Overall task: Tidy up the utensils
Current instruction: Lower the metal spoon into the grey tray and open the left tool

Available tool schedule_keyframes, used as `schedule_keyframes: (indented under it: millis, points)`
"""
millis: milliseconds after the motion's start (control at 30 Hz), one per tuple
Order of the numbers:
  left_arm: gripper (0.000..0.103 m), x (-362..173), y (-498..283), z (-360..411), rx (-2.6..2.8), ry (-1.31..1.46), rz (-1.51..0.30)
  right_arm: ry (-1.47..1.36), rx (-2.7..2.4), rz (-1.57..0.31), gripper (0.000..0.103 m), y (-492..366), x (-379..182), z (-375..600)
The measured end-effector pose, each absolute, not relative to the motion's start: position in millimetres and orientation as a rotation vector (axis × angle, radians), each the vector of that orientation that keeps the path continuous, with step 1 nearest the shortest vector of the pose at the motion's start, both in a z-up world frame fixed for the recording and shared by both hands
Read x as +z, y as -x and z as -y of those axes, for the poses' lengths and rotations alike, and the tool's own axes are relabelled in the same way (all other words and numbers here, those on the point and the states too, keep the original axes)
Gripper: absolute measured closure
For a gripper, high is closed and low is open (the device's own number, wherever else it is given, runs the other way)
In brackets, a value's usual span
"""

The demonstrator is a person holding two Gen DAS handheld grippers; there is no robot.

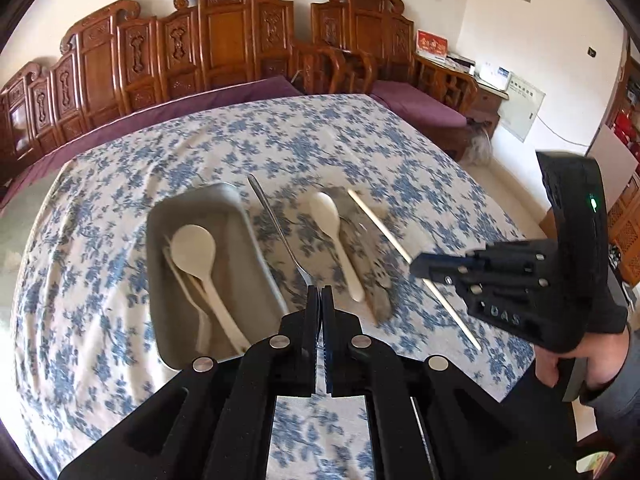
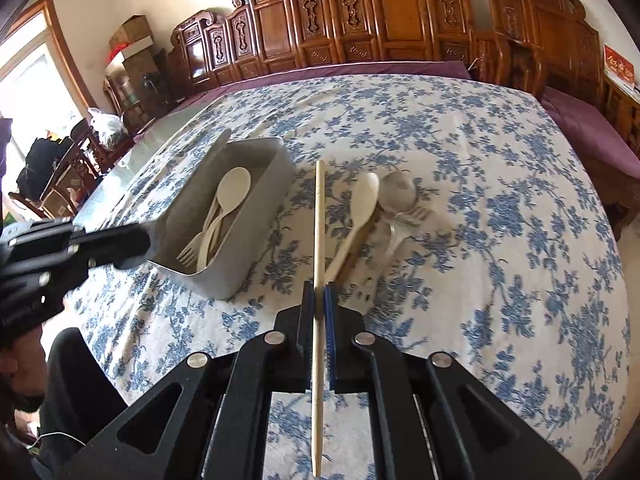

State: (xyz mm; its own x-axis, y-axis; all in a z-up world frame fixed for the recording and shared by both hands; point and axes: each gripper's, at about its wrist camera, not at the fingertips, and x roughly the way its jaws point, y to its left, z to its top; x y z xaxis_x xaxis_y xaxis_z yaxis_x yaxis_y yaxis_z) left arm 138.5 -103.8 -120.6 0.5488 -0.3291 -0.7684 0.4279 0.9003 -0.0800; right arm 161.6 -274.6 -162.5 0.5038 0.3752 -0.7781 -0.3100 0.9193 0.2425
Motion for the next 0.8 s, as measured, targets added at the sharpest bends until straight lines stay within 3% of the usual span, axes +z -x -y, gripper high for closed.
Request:
schedule_keyframes:
  millis: [800]
  points:
    - [0.101,-198.8,-225.3,73.3,-0.381,-0.102,-1.064,-0.051,0.398,-1.004,0.097,-170.5,-176.0,269.1]
